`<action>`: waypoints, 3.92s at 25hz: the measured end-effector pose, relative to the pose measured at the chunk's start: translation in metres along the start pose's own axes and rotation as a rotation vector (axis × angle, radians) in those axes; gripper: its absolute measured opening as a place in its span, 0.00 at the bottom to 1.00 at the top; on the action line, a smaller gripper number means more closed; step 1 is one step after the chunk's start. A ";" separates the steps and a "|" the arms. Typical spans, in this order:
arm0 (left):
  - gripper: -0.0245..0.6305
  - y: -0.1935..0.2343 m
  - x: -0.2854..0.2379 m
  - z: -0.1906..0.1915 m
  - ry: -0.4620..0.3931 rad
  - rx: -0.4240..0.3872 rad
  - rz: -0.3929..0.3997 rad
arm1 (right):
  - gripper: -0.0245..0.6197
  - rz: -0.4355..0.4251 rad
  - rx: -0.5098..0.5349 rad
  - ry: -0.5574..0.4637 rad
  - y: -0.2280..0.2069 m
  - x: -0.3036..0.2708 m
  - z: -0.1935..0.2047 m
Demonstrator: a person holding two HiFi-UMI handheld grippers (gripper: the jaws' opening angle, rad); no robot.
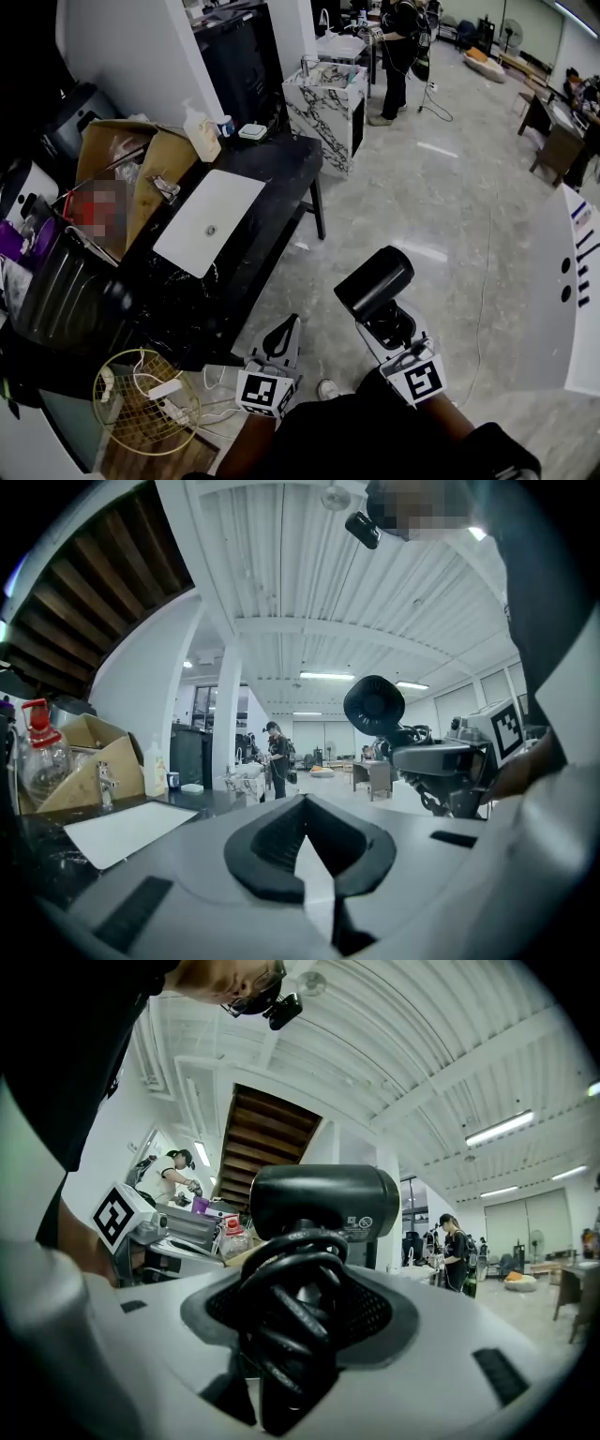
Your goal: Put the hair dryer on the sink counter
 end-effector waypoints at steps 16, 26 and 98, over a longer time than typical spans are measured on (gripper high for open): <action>0.03 0.081 -0.075 0.013 0.026 0.007 -0.152 | 0.43 -0.093 0.006 0.037 -0.071 -0.106 0.009; 0.03 0.101 -0.159 0.001 0.027 -0.003 -0.180 | 0.43 -0.155 -0.001 0.050 -0.147 -0.167 0.006; 0.03 0.384 -0.258 0.056 0.180 0.092 -0.638 | 0.43 -0.555 -0.152 0.333 -0.208 -0.615 0.088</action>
Point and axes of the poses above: the fingertips, and each gripper's own axes: x backward along the fingers, y to its left, z out of its underside, the point moved 8 cm from there along x, backward along the fingers, and after that the axes turned 10 degrees about -x, right-handed, at the moved point
